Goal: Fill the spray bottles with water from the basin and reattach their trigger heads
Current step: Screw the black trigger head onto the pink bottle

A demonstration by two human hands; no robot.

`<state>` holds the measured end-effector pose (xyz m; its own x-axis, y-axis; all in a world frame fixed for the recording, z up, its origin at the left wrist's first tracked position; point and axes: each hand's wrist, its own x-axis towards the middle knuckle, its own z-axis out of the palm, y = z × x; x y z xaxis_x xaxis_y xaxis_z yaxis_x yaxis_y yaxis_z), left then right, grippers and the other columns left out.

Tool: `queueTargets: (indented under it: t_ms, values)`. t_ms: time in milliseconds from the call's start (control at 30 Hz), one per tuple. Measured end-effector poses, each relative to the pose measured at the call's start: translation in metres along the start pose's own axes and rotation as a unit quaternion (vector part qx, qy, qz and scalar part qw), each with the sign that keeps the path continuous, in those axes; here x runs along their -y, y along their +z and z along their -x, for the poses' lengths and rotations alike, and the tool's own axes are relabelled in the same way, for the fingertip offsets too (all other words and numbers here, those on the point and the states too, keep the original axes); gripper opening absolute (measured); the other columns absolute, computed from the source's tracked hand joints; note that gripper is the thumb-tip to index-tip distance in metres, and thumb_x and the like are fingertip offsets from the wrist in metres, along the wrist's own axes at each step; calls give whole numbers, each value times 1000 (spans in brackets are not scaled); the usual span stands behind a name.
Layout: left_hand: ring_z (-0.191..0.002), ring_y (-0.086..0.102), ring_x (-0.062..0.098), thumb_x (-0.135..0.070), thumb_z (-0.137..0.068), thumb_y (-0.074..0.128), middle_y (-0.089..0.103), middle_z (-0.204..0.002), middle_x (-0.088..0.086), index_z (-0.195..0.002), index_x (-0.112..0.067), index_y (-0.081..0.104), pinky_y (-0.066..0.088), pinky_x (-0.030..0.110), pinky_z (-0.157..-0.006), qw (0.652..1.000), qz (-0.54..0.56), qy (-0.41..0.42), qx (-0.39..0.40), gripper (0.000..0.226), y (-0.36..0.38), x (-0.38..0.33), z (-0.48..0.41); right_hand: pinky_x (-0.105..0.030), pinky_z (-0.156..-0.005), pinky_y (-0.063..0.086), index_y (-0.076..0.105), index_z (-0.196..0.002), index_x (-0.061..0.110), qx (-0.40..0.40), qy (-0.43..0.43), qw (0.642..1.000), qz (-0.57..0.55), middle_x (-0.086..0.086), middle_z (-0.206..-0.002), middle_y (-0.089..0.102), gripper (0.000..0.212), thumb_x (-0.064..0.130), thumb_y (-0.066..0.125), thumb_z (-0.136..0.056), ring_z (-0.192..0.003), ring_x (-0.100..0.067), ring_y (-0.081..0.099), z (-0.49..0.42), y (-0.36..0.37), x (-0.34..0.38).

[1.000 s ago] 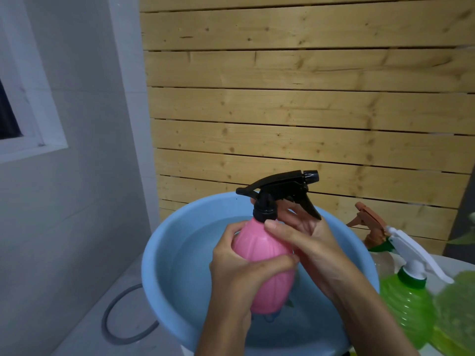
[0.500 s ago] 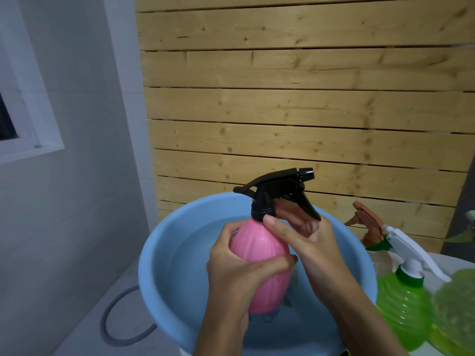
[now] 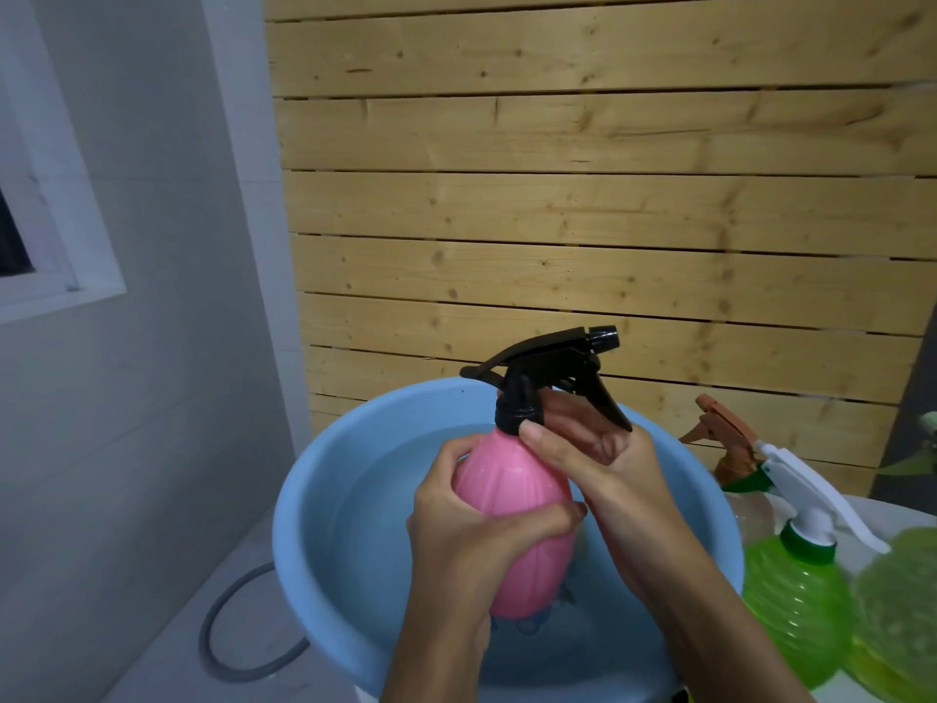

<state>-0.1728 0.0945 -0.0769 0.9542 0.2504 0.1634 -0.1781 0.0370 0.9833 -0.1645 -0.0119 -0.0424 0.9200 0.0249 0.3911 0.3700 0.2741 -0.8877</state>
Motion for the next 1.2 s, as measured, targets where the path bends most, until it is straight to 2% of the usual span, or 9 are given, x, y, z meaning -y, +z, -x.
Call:
queueTargets:
  t_ms: [233, 333, 533, 733, 900, 1100, 1200]
  values:
    - [-72, 67, 6, -35, -20, 83, 69, -86, -14, -88, -42, 64, 54, 25, -54, 1000, 9, -6, 3, 71, -1, 0, -1, -18, -73, 51, 70, -100, 14, 6, -26, 998, 50, 2, -95, 74, 32, 20, 73, -69, -91, -9, 69, 4, 0, 0]
    - [-74, 68, 7, -38, -18, 82, 69, -87, -13, -88, -42, 64, 56, 27, -57, 1000, 11, -8, 4, 73, -1, -1, 0, -23, -82, 52, 67, -106, 16, 12, -44, 996, 73, 1, -103, 73, 35, 15, 79, -73, -100, -13, 67, 4, 0, -3]
    - [-76, 67, 7, -39, -20, 83, 69, -87, -14, -90, -42, 63, 54, 26, -57, 1000, 2, -2, -3, 73, -2, 1, -1, -39, -92, 51, 66, -105, 17, 15, -68, 993, 96, -2, -105, 72, 30, 11, 75, -78, -104, -17, 66, 3, 2, -6]
    - [-73, 66, 3, -39, -21, 82, 68, -84, -16, -89, -42, 63, 52, 23, -55, 1000, -5, 7, -11, 71, -2, 1, -1, -25, -84, 53, 66, -101, 16, 10, -83, 992, 96, 1, -99, 73, 28, 5, 74, -78, -99, -13, 68, 3, 3, -5]
    - [-72, 65, 1, -42, -20, 83, 67, -85, -20, -90, -43, 62, 56, 27, -59, 1000, -8, 12, -9, 73, 0, 0, -1, -18, -77, 51, 67, -99, 18, -1, -81, 995, 52, 1, -98, 74, 29, 13, 74, -71, -96, -11, 69, 4, 3, -2]
    - [-76, 68, 7, -38, -21, 82, 69, -86, -15, -91, -42, 64, 59, 34, -63, 1000, 7, -5, 7, 73, -1, -1, -1, -16, -74, 51, 68, -97, 19, -2, -92, 994, 60, 4, -93, 74, 27, 1, 71, -77, -91, -8, 69, 4, 6, -2]
    - [-77, 68, 10, -36, -21, 83, 70, -88, -12, -90, -40, 65, 60, 35, -64, 1000, 16, -7, 18, 71, -1, -2, 0, -22, -75, 55, 69, -97, 19, 0, -56, 998, 29, 3, -94, 75, 27, 7, 71, -72, -91, -9, 70, 3, 4, -1]
